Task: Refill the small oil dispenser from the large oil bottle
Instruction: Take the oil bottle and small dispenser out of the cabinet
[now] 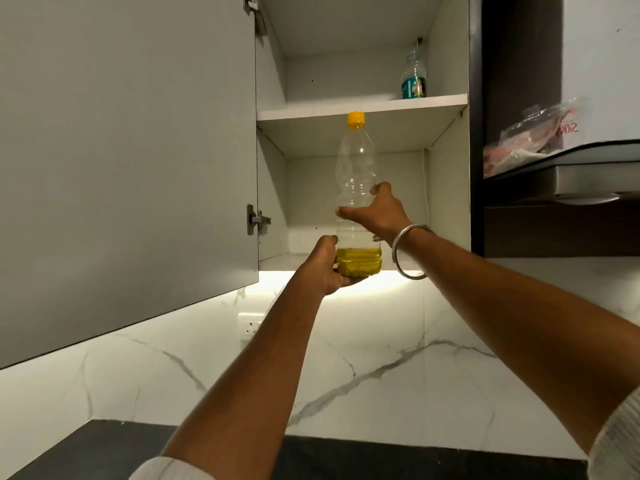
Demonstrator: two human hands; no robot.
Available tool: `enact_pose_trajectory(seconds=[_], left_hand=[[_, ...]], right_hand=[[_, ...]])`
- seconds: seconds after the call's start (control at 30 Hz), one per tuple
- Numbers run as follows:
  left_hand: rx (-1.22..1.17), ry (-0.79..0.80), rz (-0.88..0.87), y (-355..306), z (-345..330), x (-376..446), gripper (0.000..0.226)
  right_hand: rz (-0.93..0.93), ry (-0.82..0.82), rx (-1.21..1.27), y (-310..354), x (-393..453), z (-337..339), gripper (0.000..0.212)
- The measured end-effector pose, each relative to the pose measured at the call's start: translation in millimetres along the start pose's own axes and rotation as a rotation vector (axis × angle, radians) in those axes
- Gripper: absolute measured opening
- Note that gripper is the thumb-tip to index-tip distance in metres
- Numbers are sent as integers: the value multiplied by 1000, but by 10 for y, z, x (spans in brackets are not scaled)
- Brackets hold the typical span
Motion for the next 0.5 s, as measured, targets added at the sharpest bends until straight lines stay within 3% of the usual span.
enact_pose_trajectory(seconds=[0.2,0.5], left_hand=[[-55,-59,-4,243,159,-415,48],[-95,-100,16,681,515,-803,33]], right_hand=[[1,46,1,-93,-461,-19,85],[-69,96,-21,-523,-847,-397,88]])
Point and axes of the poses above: each hand's wrist, its own x-axis towards the middle knuckle, its own z-axis out of the back of the hand, y = z × x, the point moved 6 cm from there along x, towards the middle knuckle, and after that the axes turned 11 degrees about -z, right-handed, at the moved point
